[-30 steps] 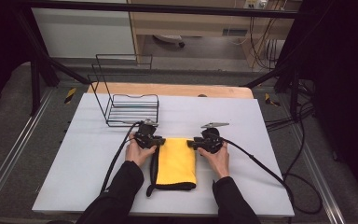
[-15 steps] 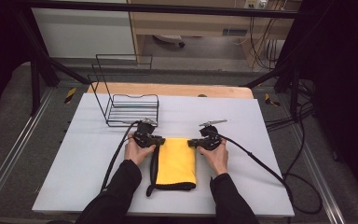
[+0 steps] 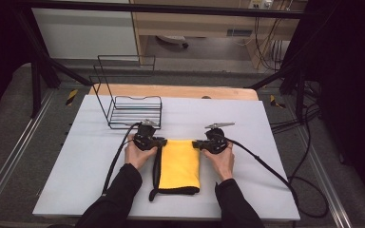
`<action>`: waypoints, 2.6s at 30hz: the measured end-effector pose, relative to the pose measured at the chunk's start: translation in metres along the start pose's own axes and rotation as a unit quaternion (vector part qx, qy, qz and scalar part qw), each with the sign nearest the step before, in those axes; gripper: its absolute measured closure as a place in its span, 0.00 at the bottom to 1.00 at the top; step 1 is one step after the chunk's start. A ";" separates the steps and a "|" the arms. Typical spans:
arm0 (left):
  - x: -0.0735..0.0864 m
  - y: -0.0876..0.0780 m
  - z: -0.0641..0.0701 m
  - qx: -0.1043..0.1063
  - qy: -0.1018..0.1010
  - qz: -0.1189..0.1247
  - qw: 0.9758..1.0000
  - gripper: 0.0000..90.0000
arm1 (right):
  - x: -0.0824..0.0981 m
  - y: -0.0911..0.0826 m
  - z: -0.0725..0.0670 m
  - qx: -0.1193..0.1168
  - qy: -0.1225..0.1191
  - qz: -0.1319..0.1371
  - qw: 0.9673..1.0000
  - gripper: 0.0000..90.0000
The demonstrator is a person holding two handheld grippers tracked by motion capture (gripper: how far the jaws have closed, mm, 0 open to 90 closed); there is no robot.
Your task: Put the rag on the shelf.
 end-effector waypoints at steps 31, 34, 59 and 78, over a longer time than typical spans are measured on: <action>-0.010 -0.071 0.039 -0.006 0.054 0.108 0.993 0.88 | -0.012 -0.070 -0.046 -0.013 -0.072 0.115 0.991 0.93; -0.009 -0.076 0.043 -0.006 0.056 0.117 0.992 0.88 | -0.011 -0.073 -0.049 -0.014 -0.074 0.123 0.990 0.93; -0.017 -0.121 0.065 -0.011 0.063 0.213 0.975 0.88 | -0.023 -0.108 -0.076 -0.010 -0.109 0.207 0.972 0.93; -0.032 -0.150 0.068 -0.020 0.076 0.277 0.958 0.88 | -0.044 -0.127 -0.094 -0.004 -0.137 0.269 0.953 0.93</action>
Point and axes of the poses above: each handheld gripper's, and its own axes: y roughly forward along the jaws, x roughly out of its underside, z roughly to its right, the point moved 5 cm from there along y, roughly forward along the jaws, and after that the axes turned 2 degrees about -z, right-handed, at the moved point
